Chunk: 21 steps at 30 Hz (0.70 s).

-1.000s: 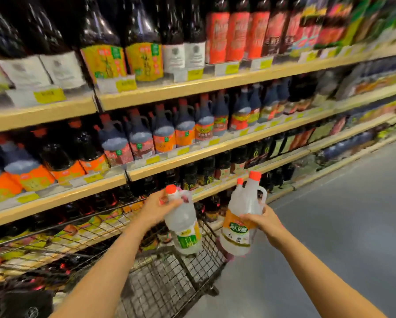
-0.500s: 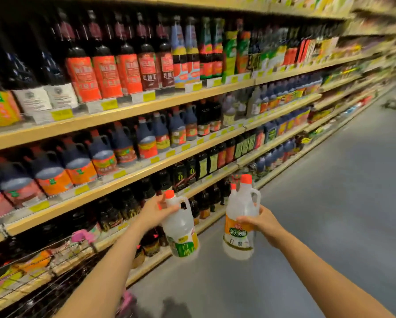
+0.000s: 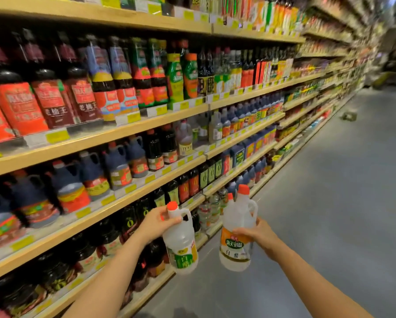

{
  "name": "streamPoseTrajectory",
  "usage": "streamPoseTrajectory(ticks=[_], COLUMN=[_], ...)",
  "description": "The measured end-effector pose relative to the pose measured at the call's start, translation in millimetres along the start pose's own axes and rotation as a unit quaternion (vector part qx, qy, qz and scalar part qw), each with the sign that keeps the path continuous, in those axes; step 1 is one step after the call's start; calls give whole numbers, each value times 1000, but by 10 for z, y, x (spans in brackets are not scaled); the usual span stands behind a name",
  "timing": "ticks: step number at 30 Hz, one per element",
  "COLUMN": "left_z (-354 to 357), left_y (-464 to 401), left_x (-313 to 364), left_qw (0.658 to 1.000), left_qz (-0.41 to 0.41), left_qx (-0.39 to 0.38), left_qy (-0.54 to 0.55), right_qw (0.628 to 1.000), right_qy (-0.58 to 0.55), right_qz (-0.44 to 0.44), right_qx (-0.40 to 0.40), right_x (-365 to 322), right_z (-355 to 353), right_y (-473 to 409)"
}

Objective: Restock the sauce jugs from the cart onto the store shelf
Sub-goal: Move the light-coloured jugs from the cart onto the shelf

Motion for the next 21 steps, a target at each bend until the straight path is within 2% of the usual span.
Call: streamPoseTrajectory(ticks=[12, 21], left_z=[228, 562], left_y=[-2034, -3213], left_x=[670, 840], left_qw=[999, 991], left_qz=[20, -8], left_qx=[28, 133], left_qy=[-12, 20], right_qw=[999, 991], right_qy=[52, 69], right_qz=[-15, -54], right_qx=[-2, -101], right_x=[-578, -930], right_z=[-1235, -2137], right_y=[-1795, -3154])
Point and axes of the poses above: each hand's wrist, its own y-axis away from the middle knuckle, its own z-axis out of the palm, x = y × z, the point moved 5 cm from there along -y, towards the middle knuckle, and after that the axes turned 2 degrees about -x, right-handed, at the moved point
